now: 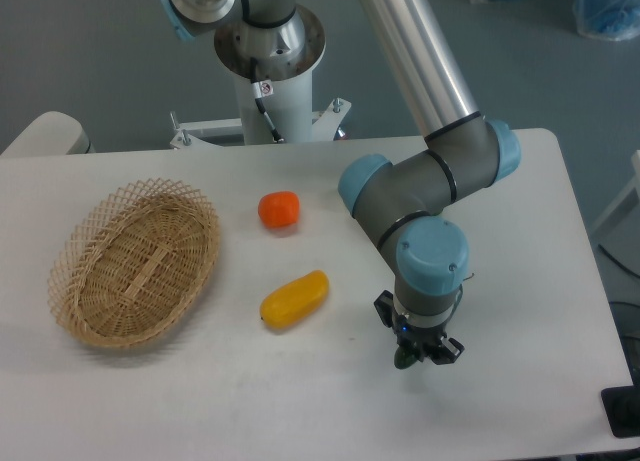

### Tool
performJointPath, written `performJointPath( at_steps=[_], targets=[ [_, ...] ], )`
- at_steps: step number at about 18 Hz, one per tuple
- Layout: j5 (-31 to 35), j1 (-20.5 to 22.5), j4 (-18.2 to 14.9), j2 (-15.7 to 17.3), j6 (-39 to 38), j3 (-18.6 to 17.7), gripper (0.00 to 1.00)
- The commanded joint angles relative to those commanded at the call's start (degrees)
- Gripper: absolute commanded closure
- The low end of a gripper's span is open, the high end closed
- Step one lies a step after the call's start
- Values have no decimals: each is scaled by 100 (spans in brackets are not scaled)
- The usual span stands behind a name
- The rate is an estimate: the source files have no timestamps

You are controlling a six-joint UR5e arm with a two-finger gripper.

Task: Pick up the cucumber from the table
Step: 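Lift the gripped cucumber up off the table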

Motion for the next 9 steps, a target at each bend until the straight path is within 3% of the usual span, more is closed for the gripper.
performJointPath(
  at_steps=[3,9],
  targets=[
    [44,-229,-281,70,-9,-18,100],
    [-26,-203,-300,18,139,97,97]
  ],
)
